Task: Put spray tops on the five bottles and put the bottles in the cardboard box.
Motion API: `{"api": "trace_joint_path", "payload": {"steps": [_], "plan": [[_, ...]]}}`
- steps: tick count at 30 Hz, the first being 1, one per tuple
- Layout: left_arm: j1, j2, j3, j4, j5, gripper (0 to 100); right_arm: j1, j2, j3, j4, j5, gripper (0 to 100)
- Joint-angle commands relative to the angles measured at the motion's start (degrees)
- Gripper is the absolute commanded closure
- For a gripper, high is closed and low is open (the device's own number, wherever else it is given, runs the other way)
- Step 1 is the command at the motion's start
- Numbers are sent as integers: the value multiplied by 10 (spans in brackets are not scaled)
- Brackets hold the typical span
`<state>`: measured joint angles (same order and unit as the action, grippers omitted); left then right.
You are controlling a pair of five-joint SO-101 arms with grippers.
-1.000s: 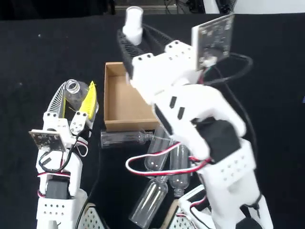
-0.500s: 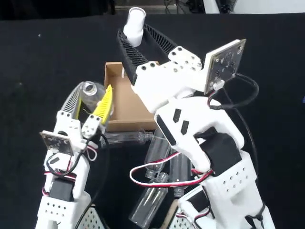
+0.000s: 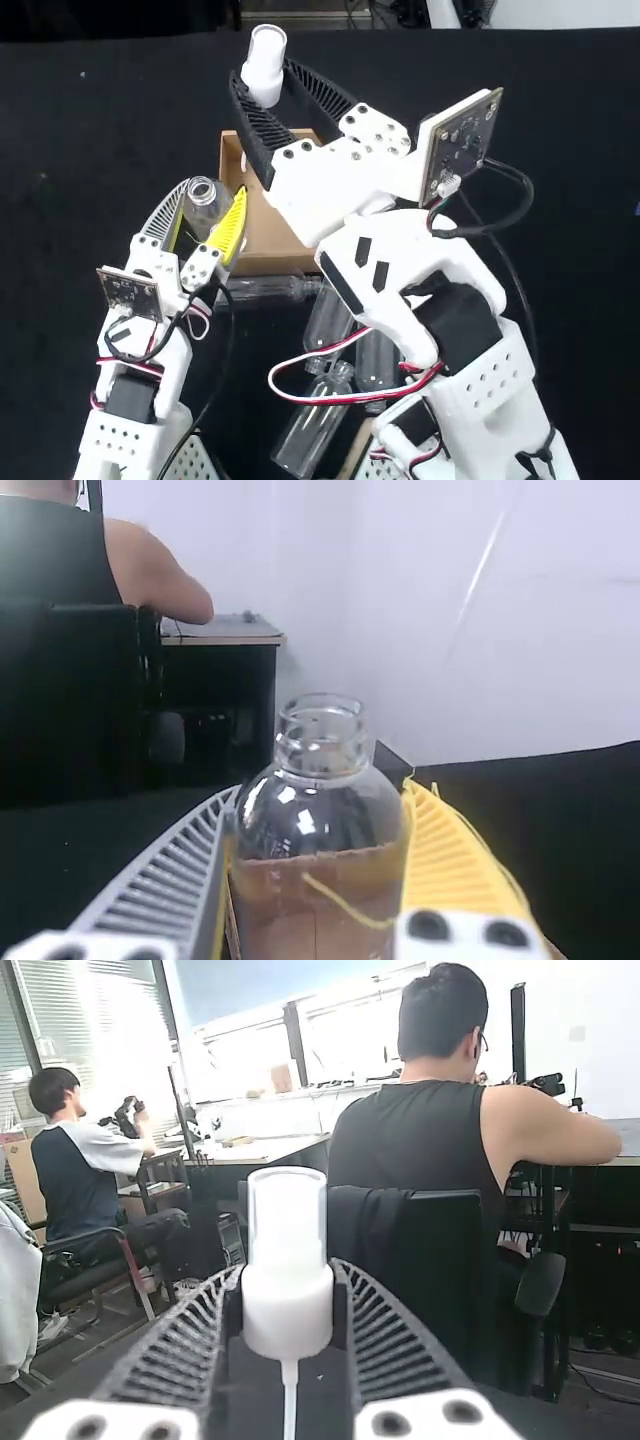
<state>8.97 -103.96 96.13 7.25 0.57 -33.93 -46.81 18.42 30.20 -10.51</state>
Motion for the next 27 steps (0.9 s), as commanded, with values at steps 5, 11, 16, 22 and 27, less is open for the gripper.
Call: {"api": "trace_joint_path", "payload": {"steps": [5, 11, 16, 22, 27], "plan": [[15, -8, 13, -1, 6, 966, -53, -25, 2, -18, -6, 987], [56, -8, 13, -15, 3, 966, -73, -40, 11, -18, -4, 987], [60, -8, 13, -14, 5, 966, -73, -35, 11, -18, -2, 987], [60, -8, 13, -14, 5, 966, -71, -33, 42, -49, 6, 987], [60, -8, 13, -14, 5, 966, -71, -28, 51, -49, 81, 987]]}}
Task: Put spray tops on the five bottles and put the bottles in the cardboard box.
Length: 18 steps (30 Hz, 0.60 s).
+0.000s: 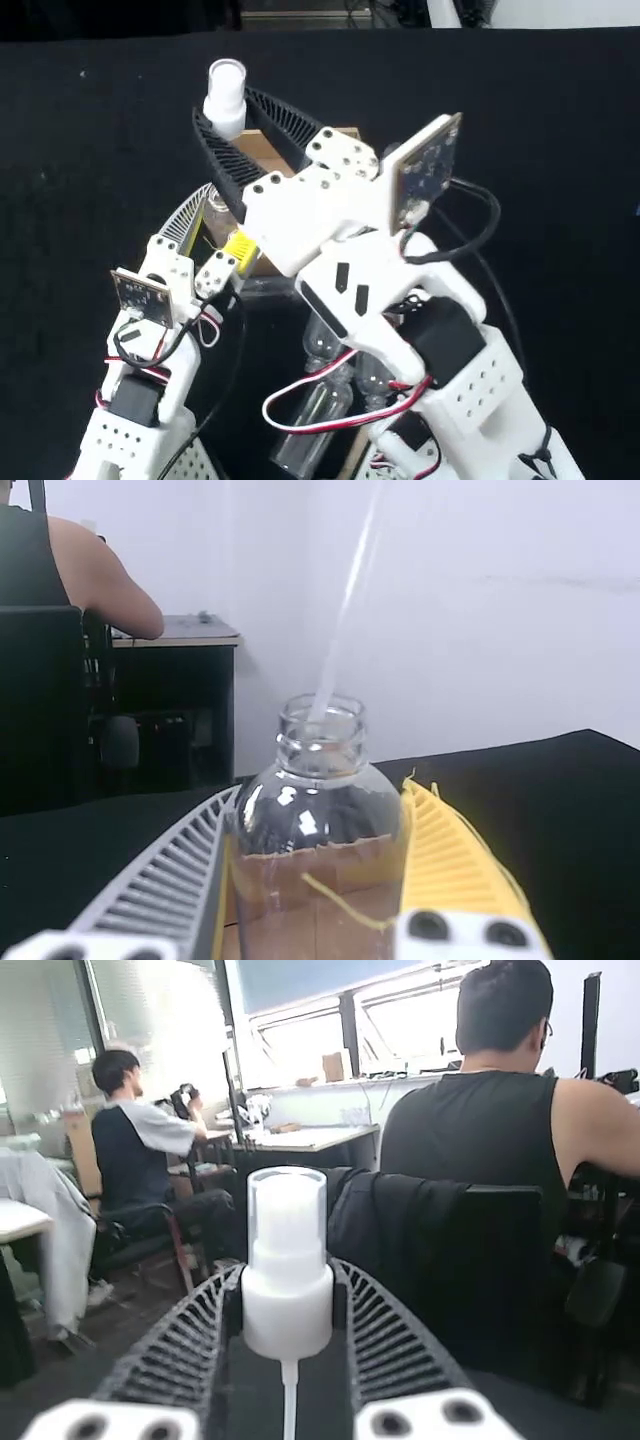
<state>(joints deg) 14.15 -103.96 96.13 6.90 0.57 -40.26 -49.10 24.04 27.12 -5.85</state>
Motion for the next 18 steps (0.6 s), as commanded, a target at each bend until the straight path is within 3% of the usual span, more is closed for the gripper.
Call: {"api": "trace_joint_path", "payload": {"steps": [1, 9, 14, 18], "plan": [[8, -8, 13, -11, 5, 966, -8, -5, -6, -18, 40, 987], [7, -8, 13, -11, 5, 966, -11, -4, -2, 17, 44, 985], [7, -8, 13, -11, 5, 966, -13, -3, -17, 62, 42, 892], [7, -8, 13, -11, 5, 966, -13, -3, -41, 105, 44, 884]]}}
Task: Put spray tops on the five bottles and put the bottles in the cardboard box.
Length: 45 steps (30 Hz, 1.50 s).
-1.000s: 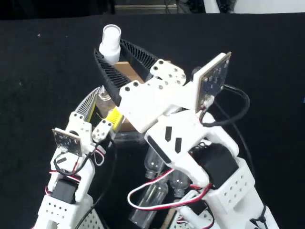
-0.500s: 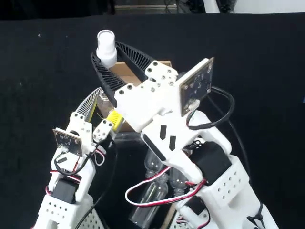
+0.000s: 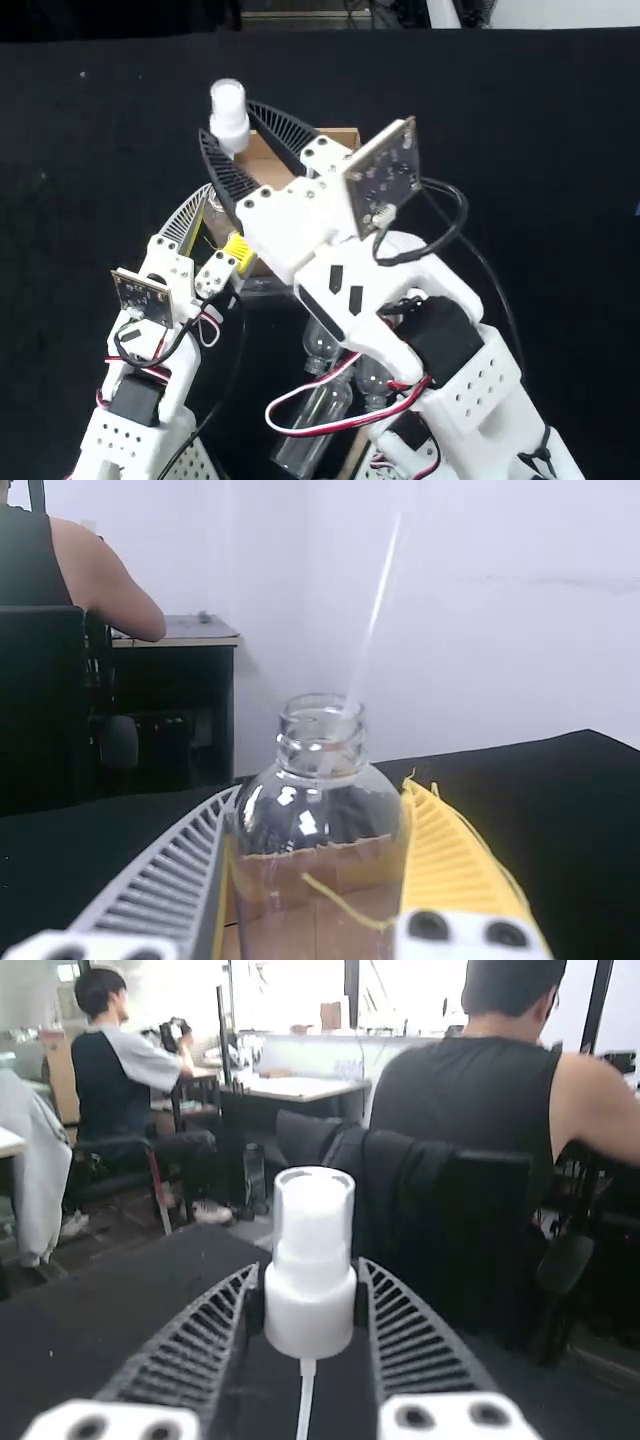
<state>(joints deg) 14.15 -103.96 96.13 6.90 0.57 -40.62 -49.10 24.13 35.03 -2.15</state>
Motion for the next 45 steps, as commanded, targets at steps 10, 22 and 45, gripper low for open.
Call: {"api": "trace_joint_path", "payload": {"steps": [10, 22, 45], "plan": [[7, -8, 13, -11, 5, 966, -43, -3, -51, 40, 8, 883], [4, -8, 13, -13, 4, 966, 119, -4, -54, 18, 9, 885], [8, -8, 13, -10, 5, 966, 398, -4, 397, -134, 4, 885]]}}
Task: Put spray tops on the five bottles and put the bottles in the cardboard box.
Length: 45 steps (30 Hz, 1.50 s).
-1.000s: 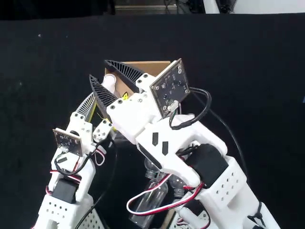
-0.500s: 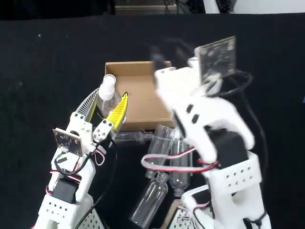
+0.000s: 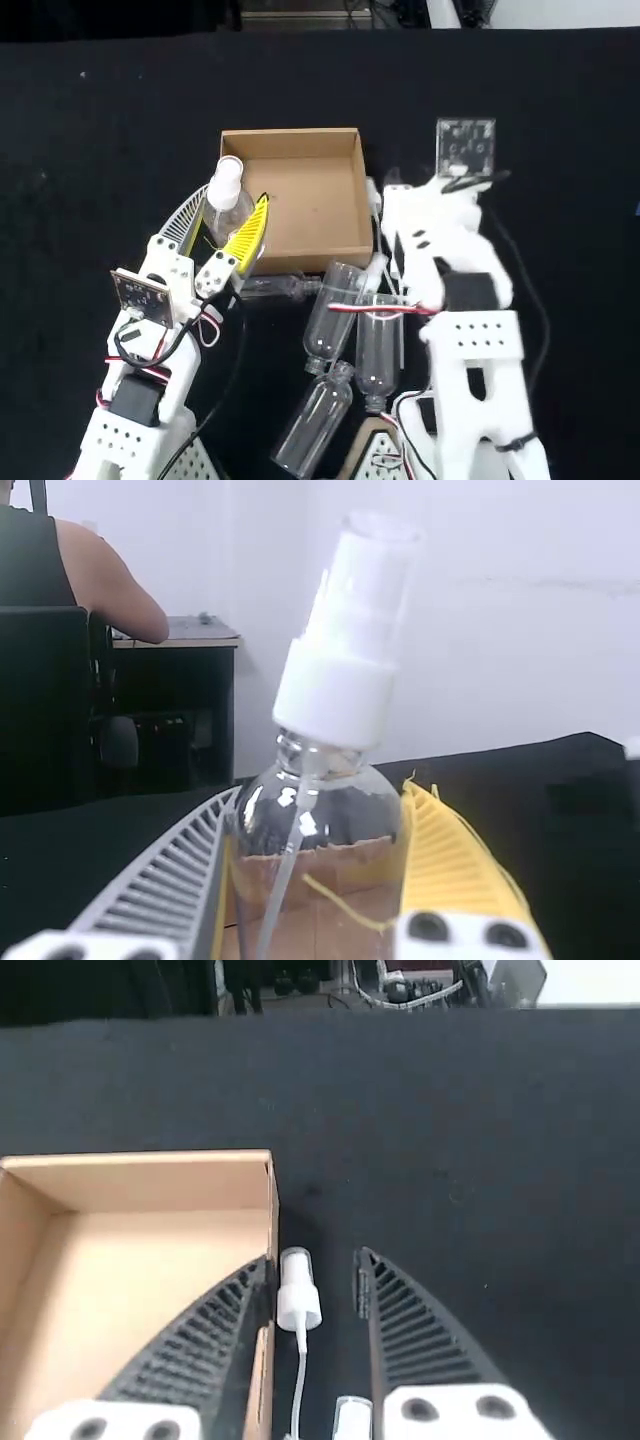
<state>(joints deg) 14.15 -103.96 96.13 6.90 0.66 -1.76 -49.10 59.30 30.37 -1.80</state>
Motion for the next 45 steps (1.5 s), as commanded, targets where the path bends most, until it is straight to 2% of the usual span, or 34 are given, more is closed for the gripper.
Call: {"api": "trace_joint_path", "payload": {"steps": [1, 7, 10, 13, 18, 22, 26, 32, 39, 45], "plan": [[8, -8, 13, -9, 4, 966, 11, -4, 66, -115, 0, 885], [3, -8, 13, 76, 4, 966, 18, -4, 138, -206, 4, 885], [2, -8, 13, 79, 4, 967, 42, -4, 144, -220, 3, 885], [-20, -8, 13, 40, 5, 967, 73, -4, 144, -221, 1, 885], [-84, -7, 12, -91, 5, 967, 82, -4, 144, -222, 1, 885], [-109, 10, -5, -95, 4, 965, 81, -4, 144, -222, 1, 885], [-128, 84, -80, -97, 5, 964, 81, -4, 144, -222, 1, 885], [-131, 331, -233, -105, 2, 964, 81, -4, 144, -222, 1, 885], [-125, 583, -307, -287, 5, 967, 81, -4, 144, -222, 1, 885], [-84, 765, -321, -462, 5, 967, 81, -4, 144, -222, 1, 885]]}}
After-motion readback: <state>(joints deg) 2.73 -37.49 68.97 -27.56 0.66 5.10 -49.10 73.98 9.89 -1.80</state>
